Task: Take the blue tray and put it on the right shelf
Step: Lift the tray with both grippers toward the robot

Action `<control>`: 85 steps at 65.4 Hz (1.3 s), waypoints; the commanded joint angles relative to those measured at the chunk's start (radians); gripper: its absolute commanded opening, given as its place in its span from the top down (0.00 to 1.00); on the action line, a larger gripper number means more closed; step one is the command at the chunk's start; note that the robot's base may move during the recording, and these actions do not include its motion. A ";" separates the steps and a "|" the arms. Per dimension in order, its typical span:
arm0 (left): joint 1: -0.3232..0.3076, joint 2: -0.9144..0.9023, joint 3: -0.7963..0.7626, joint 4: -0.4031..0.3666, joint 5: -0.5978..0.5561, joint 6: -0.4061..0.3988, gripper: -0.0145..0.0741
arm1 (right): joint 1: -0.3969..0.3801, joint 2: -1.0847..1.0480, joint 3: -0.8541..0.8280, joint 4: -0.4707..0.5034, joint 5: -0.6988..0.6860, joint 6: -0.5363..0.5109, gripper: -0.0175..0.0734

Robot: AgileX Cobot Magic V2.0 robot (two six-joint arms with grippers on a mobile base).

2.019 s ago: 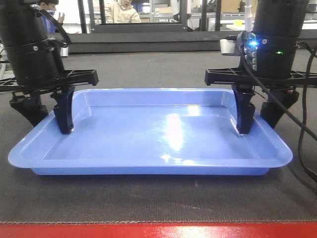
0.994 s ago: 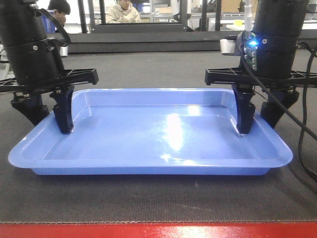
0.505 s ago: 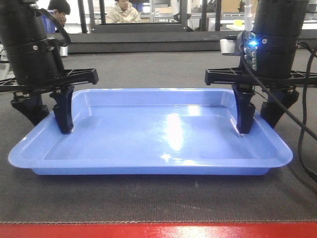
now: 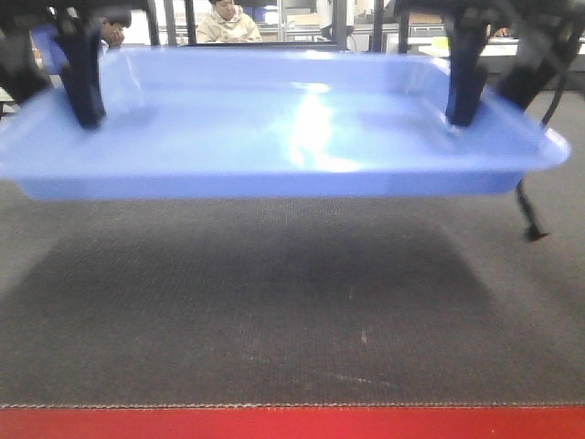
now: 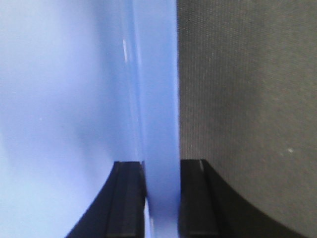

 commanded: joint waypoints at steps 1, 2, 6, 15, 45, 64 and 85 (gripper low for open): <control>-0.058 -0.095 -0.007 0.044 0.034 -0.074 0.79 | 0.046 -0.101 0.012 -0.036 -0.023 0.062 0.63; -0.062 -0.099 -0.001 0.044 0.033 -0.083 0.79 | 0.056 -0.110 0.022 -0.042 -0.023 0.071 0.63; -0.090 -0.132 0.028 0.044 0.031 -0.116 0.79 | 0.096 -0.147 0.066 -0.072 -0.025 0.107 0.63; -0.154 -0.205 0.134 0.044 0.011 -0.161 0.79 | 0.157 -0.235 0.173 -0.088 -0.046 0.158 0.63; -0.314 -0.357 0.385 0.081 -0.075 -0.350 0.79 | 0.260 -0.409 0.372 -0.088 -0.105 0.286 0.63; -0.314 -0.358 0.385 0.076 -0.082 -0.350 0.79 | 0.260 -0.409 0.424 -0.096 -0.106 0.287 0.63; -0.314 -0.358 0.385 0.076 -0.081 -0.350 0.79 | 0.260 -0.409 0.424 -0.096 -0.112 0.287 0.63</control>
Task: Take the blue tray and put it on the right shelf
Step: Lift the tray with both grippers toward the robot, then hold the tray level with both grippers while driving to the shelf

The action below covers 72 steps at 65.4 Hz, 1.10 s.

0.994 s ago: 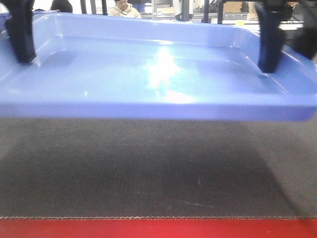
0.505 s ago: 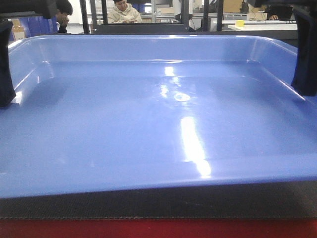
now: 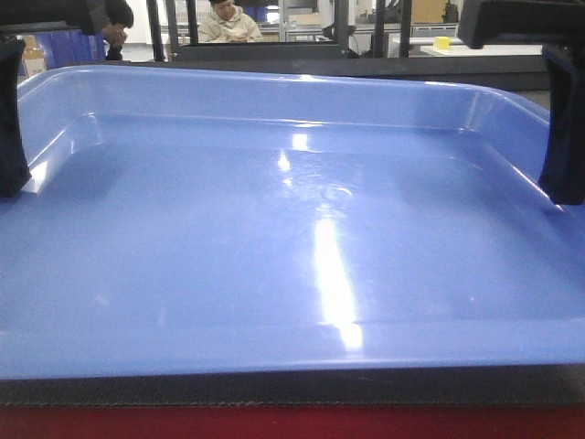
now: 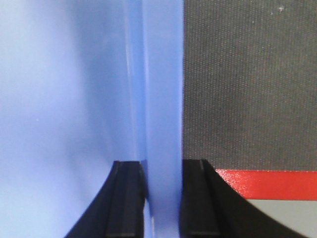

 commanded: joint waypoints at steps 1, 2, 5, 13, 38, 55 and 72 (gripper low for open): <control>-0.016 -0.028 -0.028 -0.032 -0.047 -0.017 0.79 | 0.009 -0.032 -0.027 0.029 -0.068 0.015 0.63; -0.016 -0.028 -0.028 -0.032 -0.046 -0.017 0.79 | 0.009 -0.032 -0.027 0.029 -0.068 0.015 0.63; -0.016 -0.028 -0.028 -0.032 -0.046 -0.017 0.79 | 0.009 -0.032 -0.027 0.029 -0.068 0.015 0.63; -0.016 -0.028 -0.028 -0.032 -0.046 -0.017 0.79 | 0.009 -0.032 -0.027 0.029 -0.069 0.015 0.63; -0.016 -0.028 -0.028 -0.042 -0.019 -0.017 0.79 | 0.009 -0.032 -0.027 0.029 -0.066 0.015 0.63; -0.016 -0.028 -0.028 -0.042 -0.019 -0.017 0.79 | 0.009 -0.032 -0.027 0.029 -0.066 0.015 0.63; -0.016 -0.028 -0.028 -0.042 -0.019 -0.017 0.79 | 0.009 -0.032 -0.027 0.029 -0.066 0.015 0.63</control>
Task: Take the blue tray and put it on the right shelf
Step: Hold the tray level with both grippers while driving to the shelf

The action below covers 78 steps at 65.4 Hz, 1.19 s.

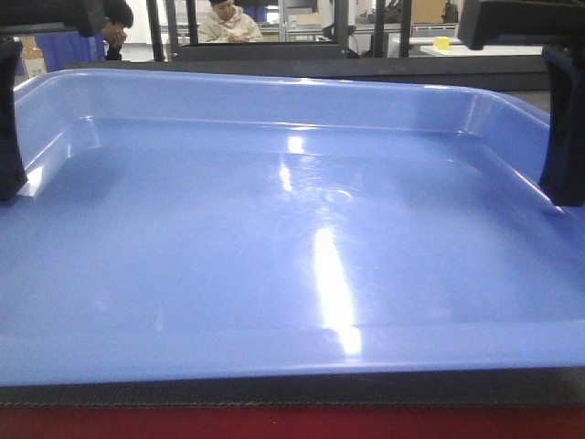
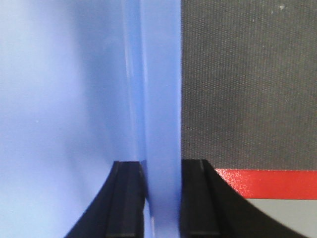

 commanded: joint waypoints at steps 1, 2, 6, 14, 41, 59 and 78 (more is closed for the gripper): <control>-0.013 -0.028 -0.028 -0.037 -0.031 -0.017 0.79 | 0.009 -0.032 -0.030 0.027 -0.066 0.014 0.63; -0.013 -0.028 -0.028 -0.037 -0.031 -0.017 0.79 | 0.009 -0.032 -0.030 0.027 -0.066 0.014 0.63; -0.013 -0.028 -0.028 -0.037 -0.031 -0.017 0.79 | 0.009 -0.032 -0.030 0.027 -0.066 0.014 0.63; -0.013 -0.028 -0.028 -0.037 -0.031 -0.017 0.79 | 0.009 -0.032 -0.030 0.027 -0.066 0.014 0.63; -0.013 -0.028 -0.028 -0.037 -0.031 -0.017 0.79 | 0.009 -0.032 -0.030 0.027 -0.066 0.014 0.63; -0.013 -0.028 -0.028 -0.037 -0.031 -0.017 0.79 | 0.009 -0.032 -0.030 0.027 -0.066 0.014 0.63; -0.013 -0.028 -0.028 -0.067 -0.031 -0.017 0.79 | 0.009 -0.032 -0.030 0.027 -0.066 0.014 0.63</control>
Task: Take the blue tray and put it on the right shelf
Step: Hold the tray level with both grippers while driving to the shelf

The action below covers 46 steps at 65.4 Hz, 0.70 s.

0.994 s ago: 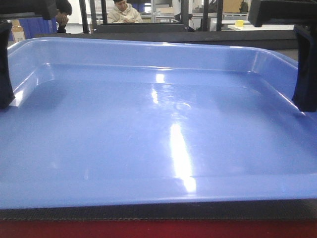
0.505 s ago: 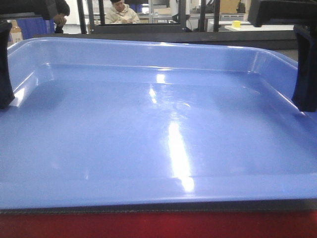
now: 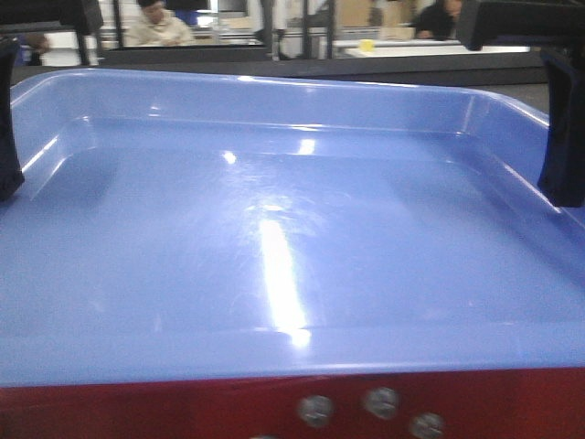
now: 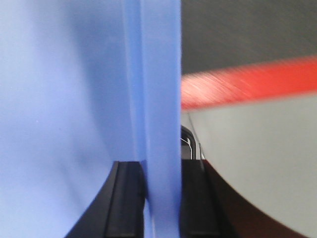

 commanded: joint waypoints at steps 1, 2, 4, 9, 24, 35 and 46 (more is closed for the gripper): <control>-0.013 -0.026 -0.028 -0.061 -0.036 -0.017 0.79 | 0.006 -0.032 -0.030 0.027 -0.065 0.014 0.63; -0.013 -0.026 -0.028 -0.061 -0.036 -0.017 0.79 | 0.006 -0.032 -0.030 0.027 -0.065 0.014 0.63; -0.013 -0.026 -0.028 -0.061 -0.036 -0.017 0.79 | 0.006 -0.032 -0.030 0.027 -0.065 0.014 0.63; -0.013 -0.026 -0.028 -0.061 -0.036 -0.017 0.79 | 0.006 -0.032 -0.030 0.027 -0.065 0.014 0.63; -0.013 -0.026 -0.028 -0.061 -0.036 -0.017 0.79 | 0.006 -0.032 -0.030 0.027 -0.065 0.014 0.63; -0.013 -0.026 -0.028 -0.061 -0.036 -0.017 0.79 | 0.006 -0.032 -0.030 0.027 -0.065 0.014 0.63; -0.013 -0.026 -0.028 -0.061 -0.035 -0.017 0.79 | 0.006 -0.032 -0.030 0.027 -0.065 0.014 0.63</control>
